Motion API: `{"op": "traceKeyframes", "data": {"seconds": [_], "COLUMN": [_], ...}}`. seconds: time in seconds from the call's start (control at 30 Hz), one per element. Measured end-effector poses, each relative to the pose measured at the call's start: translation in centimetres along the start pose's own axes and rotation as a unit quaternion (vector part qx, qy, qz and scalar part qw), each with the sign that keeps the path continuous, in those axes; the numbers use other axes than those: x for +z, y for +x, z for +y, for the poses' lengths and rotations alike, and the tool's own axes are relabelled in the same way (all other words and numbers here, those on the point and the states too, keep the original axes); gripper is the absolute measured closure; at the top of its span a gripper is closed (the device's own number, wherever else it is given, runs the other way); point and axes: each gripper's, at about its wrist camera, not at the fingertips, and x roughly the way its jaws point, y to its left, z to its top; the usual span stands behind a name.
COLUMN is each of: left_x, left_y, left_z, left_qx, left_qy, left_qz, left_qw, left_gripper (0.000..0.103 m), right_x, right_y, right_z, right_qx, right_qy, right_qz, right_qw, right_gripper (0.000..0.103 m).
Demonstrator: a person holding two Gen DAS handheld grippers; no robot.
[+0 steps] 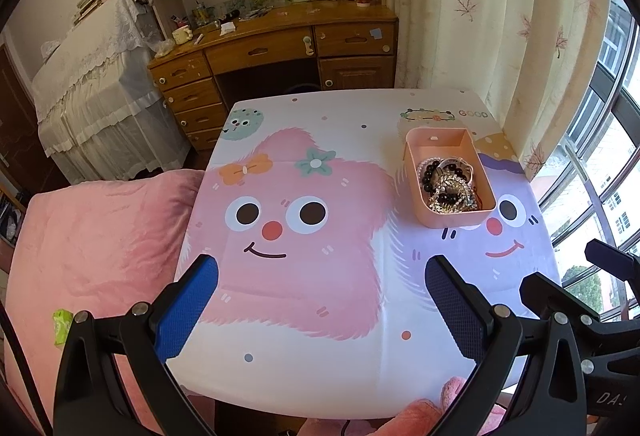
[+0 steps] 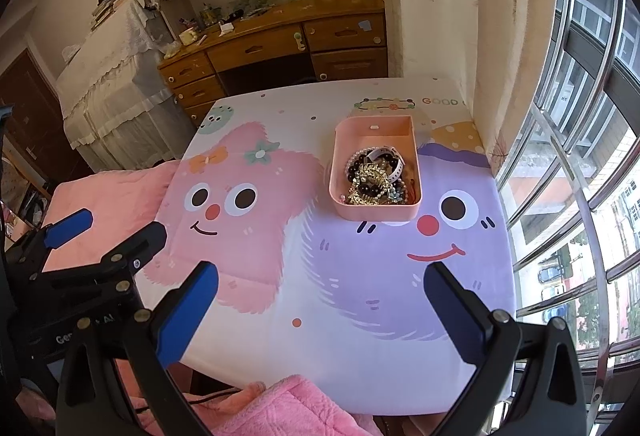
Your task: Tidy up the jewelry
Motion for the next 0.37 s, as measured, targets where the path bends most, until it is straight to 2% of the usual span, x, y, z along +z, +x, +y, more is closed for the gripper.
{"op": "traceKeyframes", "data": {"seconds": [0.37], "left_x": [0.42], "left_y": [0.02], "left_z": [-0.30], "left_qx": [-0.013], "left_qy": [0.011], "left_qz": [-0.004], "left_qw": [0.9999], "left_gripper": [0.001], "right_x": [0.17], "right_y": [-0.08], "right_z": [-0.72], "right_qx": [-0.011], "right_qy": [0.018], "right_qz": [-0.001], "right_qw": [1.000], "right_gripper": [0.000]}}
